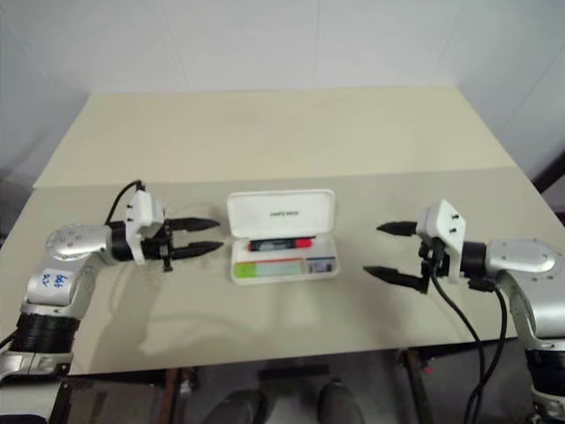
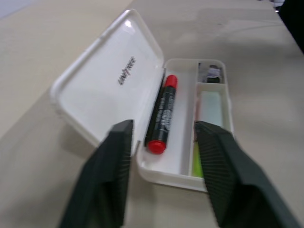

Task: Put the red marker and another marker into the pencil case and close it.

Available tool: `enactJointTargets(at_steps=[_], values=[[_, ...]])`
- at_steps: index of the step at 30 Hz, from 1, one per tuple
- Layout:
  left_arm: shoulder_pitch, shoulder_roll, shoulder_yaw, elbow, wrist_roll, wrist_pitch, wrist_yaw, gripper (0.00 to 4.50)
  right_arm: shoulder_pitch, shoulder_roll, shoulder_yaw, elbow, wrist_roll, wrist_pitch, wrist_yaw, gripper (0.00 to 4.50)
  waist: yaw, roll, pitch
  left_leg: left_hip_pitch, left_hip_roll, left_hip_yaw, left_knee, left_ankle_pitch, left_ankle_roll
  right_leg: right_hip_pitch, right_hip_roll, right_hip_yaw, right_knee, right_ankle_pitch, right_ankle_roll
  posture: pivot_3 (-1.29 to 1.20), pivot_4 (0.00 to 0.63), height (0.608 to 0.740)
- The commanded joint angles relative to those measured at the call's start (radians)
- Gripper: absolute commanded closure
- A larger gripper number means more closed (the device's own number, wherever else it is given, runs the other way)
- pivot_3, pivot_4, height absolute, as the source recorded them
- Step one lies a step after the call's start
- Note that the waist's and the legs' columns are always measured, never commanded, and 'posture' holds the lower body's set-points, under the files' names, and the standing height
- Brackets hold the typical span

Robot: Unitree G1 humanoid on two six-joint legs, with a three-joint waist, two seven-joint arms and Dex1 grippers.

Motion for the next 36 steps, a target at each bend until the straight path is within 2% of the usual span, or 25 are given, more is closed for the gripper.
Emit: enactJointTargets(at_steps=[1, 3, 4, 15, 19, 30, 36], values=[[-0.017, 0.015, 0.023, 0.010, -0.002, -0.028, -0.009, 3.64, -0.014, -0.015, -0.007, -0.027, 0.015, -0.018, 0.008, 0.00, 0.000, 0.000, 0.000, 0.000, 0.000, 0.000, 0.000, 0.000, 0.000, 0.000, 0.000, 0.000, 0.000, 0.000, 0.000, 0.00, 0.150, 0.740], [-0.014, 0.015, 0.029, 0.018, 0.003, -0.038, -0.001, 4.32, -0.029, -0.012, -0.002, -0.016, 0.011, -0.021, 0.005, 0.00, 0.000, 0.000, 0.000, 0.000, 0.000, 0.000, 0.000, 0.000, 0.000, 0.000, 0.000, 0.000, 0.000, 0.000, 0.000, 0.00, 0.150, 0.740], [-0.013, 0.011, 0.035, 0.023, 0.004, -0.042, 0.011, 4.48, -0.039, -0.011, 0.002, -0.008, 0.010, -0.023, 0.004, 0.00, 0.000, 0.000, 0.000, 0.000, 0.000, 0.000, 0.000, 0.000, 0.000, 0.000, 0.000, 0.000, 0.000, 0.000, 0.000, 0.00, 0.150, 0.740], [-0.091, -0.066, 0.122, 0.123, -0.015, -0.004, 0.217, 4.48, -0.098, 0.005, 0.021, 0.026, 0.010, -0.034, -0.007, 0.00, 0.000, -0.001, 0.000, 0.000, -0.001, -0.001, 0.000, 0.000, 0.000, 0.000, -0.001, -0.001, 0.001, 0.000, 0.000, 0.00, 0.150, 0.740], [-0.155, -0.118, 0.115, 0.204, 0.019, -0.002, 0.305, 4.48, -0.139, 0.058, 0.019, 0.020, 0.044, -0.023, -0.039, 0.00, 0.000, -0.001, -0.001, 0.000, -0.001, -0.001, 0.001, 0.000, 0.000, 0.000, -0.001, -0.001, 0.001, 0.000, 0.001, 0.00, 0.150, 0.740], [-0.216, -0.242, -0.018, 0.271, 0.117, 0.001, 0.344, 4.48, -0.216, 0.143, 0.032, 0.001, 0.119, 0.057, -0.100, 0.00, -0.002, -0.002, -0.001, 0.000, -0.004, -0.001, 0.003, 0.000, 0.000, -0.002, -0.007, -0.009, 0.003, 0.002, 0.003, 0.00, 0.150, 0.740], [-0.208, -0.242, -0.023, 0.241, 0.092, -0.001, 0.284, 4.48, -0.218, 0.141, 0.028, -0.015, 0.148, 0.090, -0.122, 0.00, -0.001, -0.002, -0.001, 0.000, -0.004, -0.001, 0.003, 0.000, 0.000, -0.002, -0.010, -0.018, 0.003, 0.002, 0.003, 0.00, 0.150, 0.740]])
